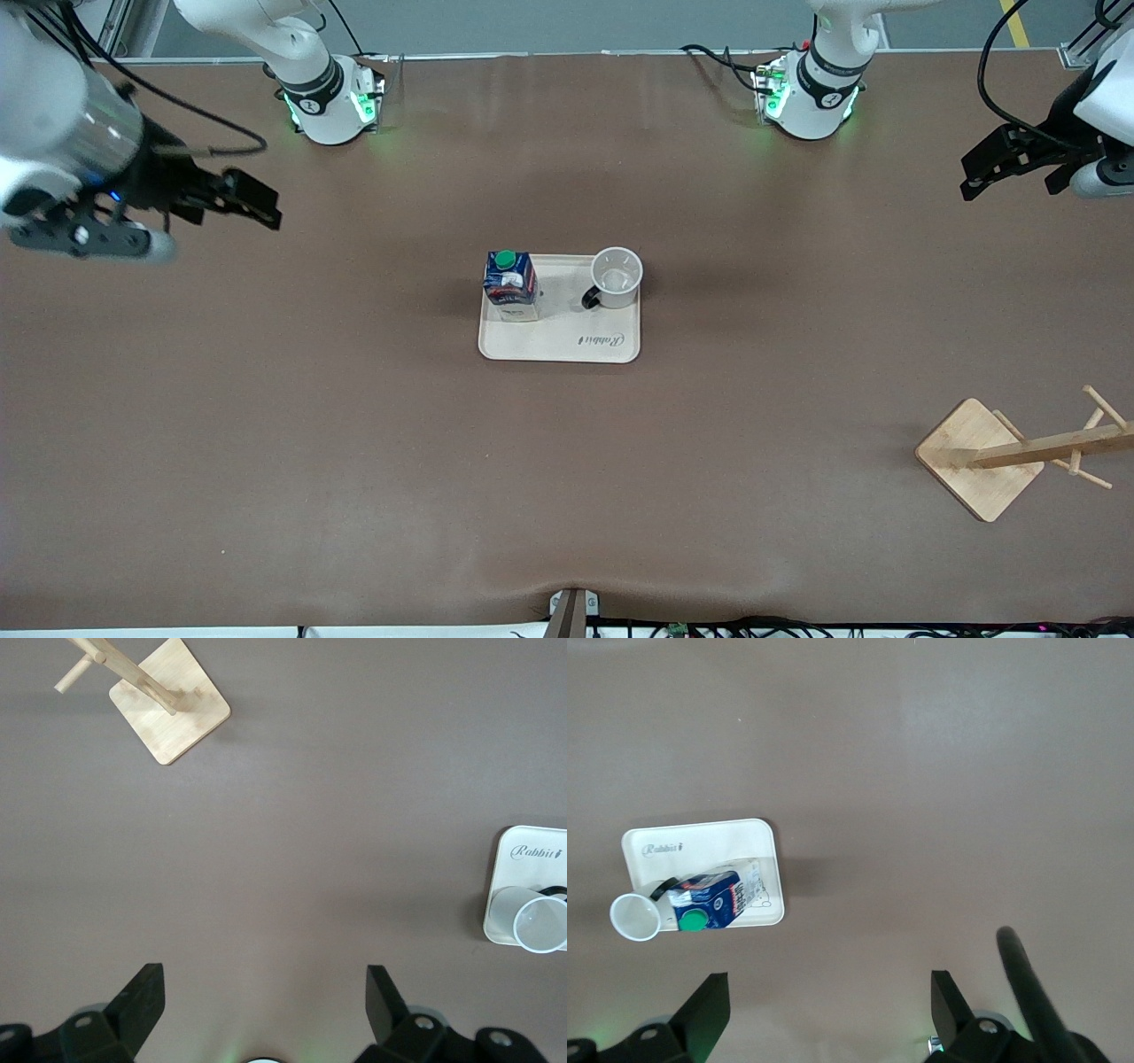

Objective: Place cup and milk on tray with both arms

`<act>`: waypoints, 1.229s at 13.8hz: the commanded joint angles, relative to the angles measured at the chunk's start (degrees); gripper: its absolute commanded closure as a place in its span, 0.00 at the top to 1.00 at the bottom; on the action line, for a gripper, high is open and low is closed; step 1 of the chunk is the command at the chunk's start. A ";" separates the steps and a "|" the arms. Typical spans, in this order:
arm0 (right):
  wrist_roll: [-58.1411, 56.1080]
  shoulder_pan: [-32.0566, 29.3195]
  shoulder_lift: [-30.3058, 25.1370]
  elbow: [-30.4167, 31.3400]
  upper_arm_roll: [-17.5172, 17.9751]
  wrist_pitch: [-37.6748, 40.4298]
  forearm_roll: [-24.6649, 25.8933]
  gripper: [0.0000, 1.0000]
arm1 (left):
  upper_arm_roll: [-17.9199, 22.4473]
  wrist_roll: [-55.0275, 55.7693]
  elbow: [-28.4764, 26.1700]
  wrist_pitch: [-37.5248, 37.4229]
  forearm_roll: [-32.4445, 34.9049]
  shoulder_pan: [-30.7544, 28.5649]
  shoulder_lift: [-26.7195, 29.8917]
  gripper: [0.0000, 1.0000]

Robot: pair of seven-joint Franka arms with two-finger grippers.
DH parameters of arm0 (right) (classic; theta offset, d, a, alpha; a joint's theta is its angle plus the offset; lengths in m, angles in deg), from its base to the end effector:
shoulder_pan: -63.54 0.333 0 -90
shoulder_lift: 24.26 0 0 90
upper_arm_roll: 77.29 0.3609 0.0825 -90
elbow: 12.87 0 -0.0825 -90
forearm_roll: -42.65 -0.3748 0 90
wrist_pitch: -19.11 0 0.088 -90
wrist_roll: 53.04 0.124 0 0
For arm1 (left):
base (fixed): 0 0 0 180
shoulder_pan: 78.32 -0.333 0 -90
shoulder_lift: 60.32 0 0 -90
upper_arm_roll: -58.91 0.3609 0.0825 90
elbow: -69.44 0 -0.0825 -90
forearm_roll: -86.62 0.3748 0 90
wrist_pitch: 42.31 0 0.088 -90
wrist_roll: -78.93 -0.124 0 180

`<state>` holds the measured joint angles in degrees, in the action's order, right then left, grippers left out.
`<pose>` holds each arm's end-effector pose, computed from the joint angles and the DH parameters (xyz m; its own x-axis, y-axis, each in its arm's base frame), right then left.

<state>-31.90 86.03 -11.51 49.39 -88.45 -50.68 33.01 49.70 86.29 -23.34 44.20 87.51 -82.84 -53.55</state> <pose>0.5551 0.1557 0.7149 0.9863 -0.1111 -0.1219 -0.1214 -0.9893 -0.0808 0.4951 -0.0447 0.6855 0.9988 0.0484 0.0116 0.0488 -0.9983 -0.0331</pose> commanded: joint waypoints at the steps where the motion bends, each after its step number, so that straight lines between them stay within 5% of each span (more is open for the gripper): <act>1: -1.87 -4.10 -0.44 -0.90 0.96 1.94 0.50 1.00 | -0.01 0.63 -1.00 0.85 -0.71 0.21 1.14 1.00; 5: -24.43 -7.96 -1.94 -0.11 -0.36 2.82 6.83 1.00 | -0.19 0.54 -1.00 0.85 -0.71 0.21 1.14 1.00; 9: -28.42 -13.42 -2.20 1.02 -0.36 2.30 6.91 1.00 | -0.19 0.54 -1.00 0.85 -0.80 0.12 1.14 1.00; 17: -41.78 -20.89 -7.29 13.49 -0.71 -4.47 7.09 1.00 | -0.19 0.54 -1.00 0.85 -0.80 0.03 1.14 1.00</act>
<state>-71.68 66.61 -15.15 58.30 -89.93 -54.06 39.60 49.47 86.29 -23.44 44.34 87.50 -82.77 -53.55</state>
